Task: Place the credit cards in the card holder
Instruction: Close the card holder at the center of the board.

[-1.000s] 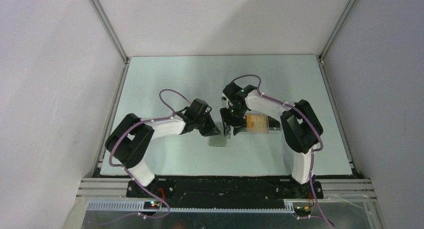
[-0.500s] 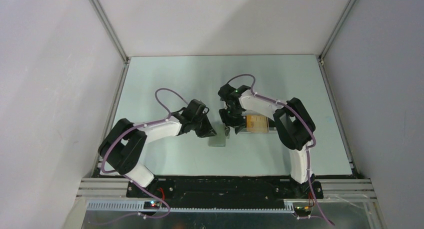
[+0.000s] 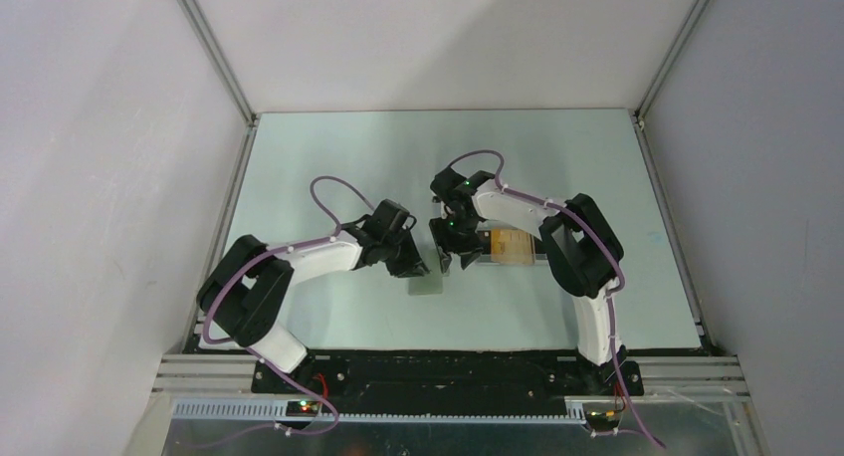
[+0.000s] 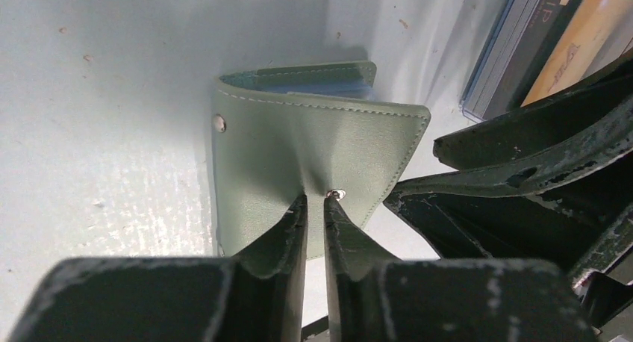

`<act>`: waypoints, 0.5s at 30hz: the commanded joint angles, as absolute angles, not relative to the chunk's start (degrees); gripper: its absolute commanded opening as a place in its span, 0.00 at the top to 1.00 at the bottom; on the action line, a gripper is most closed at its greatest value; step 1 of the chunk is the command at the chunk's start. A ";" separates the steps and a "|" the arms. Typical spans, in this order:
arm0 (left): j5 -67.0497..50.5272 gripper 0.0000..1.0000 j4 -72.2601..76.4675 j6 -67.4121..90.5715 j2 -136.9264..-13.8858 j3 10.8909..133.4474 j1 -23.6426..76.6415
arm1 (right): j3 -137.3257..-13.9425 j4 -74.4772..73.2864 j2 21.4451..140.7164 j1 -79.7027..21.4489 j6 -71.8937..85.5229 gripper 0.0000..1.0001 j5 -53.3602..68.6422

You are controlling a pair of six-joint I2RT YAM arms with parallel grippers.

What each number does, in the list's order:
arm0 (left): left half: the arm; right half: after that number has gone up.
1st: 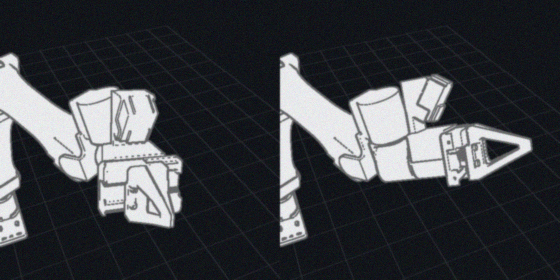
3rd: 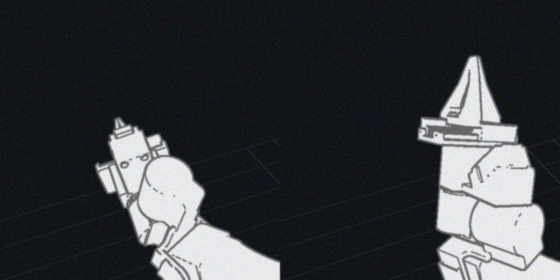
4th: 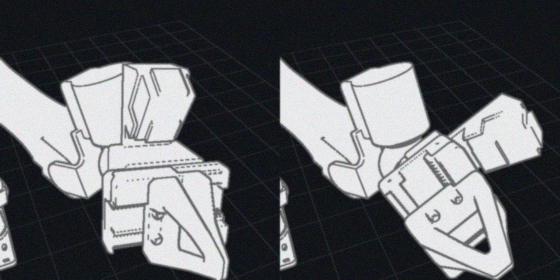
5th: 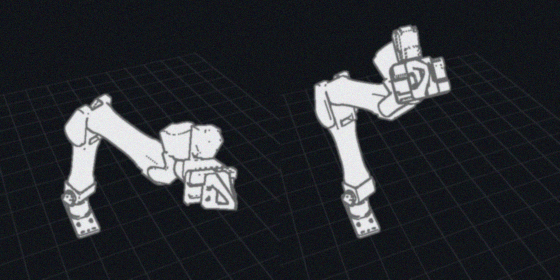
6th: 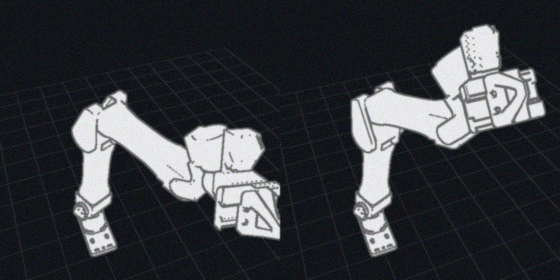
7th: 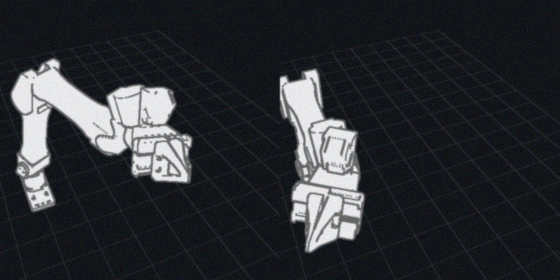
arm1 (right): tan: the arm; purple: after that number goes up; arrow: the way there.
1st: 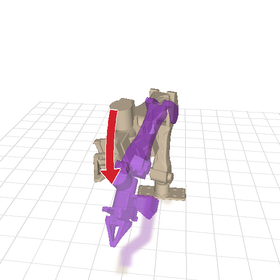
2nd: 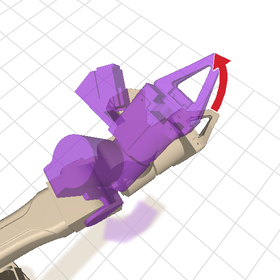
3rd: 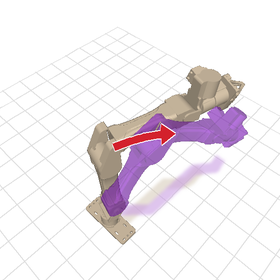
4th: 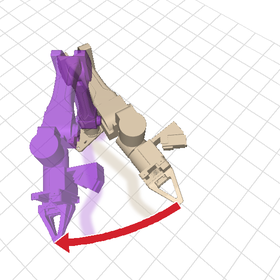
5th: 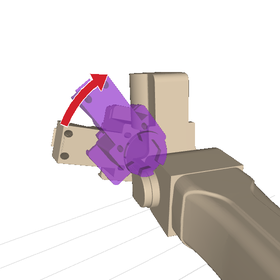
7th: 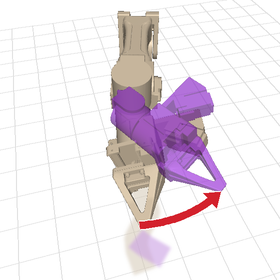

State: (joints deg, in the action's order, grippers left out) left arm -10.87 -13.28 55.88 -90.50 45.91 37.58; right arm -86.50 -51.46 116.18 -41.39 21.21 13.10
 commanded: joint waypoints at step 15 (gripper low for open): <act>-9.71 0.61 -18.31 51.73 -76.91 42.11 32.04 | -86.60 -42.98 114.95 -40.90 22.57 0.42 22.36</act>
